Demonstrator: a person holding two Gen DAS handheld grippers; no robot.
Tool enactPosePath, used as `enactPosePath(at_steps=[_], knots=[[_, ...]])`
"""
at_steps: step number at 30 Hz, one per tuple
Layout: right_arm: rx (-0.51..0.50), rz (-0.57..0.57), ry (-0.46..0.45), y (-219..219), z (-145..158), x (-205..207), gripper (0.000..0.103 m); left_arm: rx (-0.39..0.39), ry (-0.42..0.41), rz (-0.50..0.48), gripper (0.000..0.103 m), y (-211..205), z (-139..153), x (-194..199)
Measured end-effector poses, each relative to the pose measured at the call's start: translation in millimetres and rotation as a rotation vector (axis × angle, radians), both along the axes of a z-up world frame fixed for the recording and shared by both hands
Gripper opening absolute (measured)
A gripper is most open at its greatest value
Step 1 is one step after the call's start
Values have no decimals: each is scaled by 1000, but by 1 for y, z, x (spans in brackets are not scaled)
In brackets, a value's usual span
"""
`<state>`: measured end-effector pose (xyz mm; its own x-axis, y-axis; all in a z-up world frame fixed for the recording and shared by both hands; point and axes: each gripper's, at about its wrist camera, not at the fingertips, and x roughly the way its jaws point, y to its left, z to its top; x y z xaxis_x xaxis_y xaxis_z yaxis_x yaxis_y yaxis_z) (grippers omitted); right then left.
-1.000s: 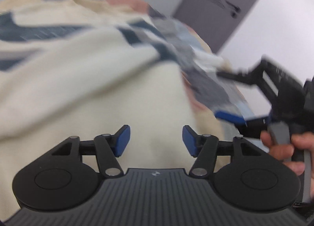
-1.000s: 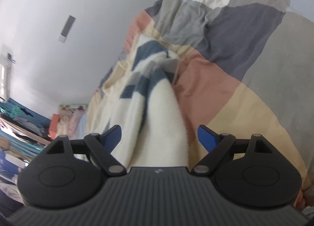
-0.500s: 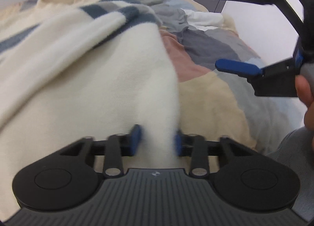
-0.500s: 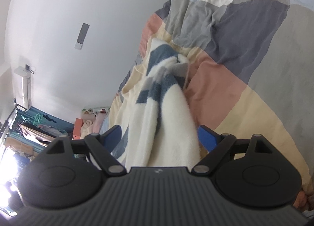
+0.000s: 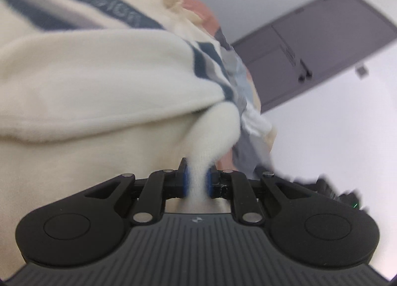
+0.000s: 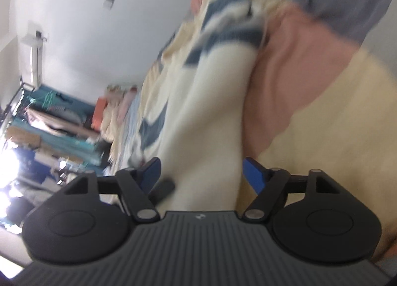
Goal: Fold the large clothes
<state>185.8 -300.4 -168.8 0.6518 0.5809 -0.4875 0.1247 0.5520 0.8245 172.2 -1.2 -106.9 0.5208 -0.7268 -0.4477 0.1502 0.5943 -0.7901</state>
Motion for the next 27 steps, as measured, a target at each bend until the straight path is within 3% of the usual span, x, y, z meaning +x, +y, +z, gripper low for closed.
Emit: enactPosePath(at_steps=[7,11,12,13,15,17,21,27], knots=[[81,95,197,24,-32,13,73,-98,86,69,16,25,-22,6],[137,82,229,28,-42,13,71,-112,91,71,16,26,-24,0],[147,82,219,30,-43,13,52,-112,91,72,16,26,-24,-1],[153,97,207,32,-42,13,43,-111,89,72,16,24,-23,-1],[108,101,166,33,-33,9,29,-111,75,58,17,21,-21,-1],[46,89,123,33,-16,1,21,-125,44,11,17,17,-17,2],[-157,136,14,35,35,-21,15,-142,-20,-82,23,5,-7,-11],[-408,213,4,21,84,-43,14,-66,-58,-209,29,-36,-6,-30]])
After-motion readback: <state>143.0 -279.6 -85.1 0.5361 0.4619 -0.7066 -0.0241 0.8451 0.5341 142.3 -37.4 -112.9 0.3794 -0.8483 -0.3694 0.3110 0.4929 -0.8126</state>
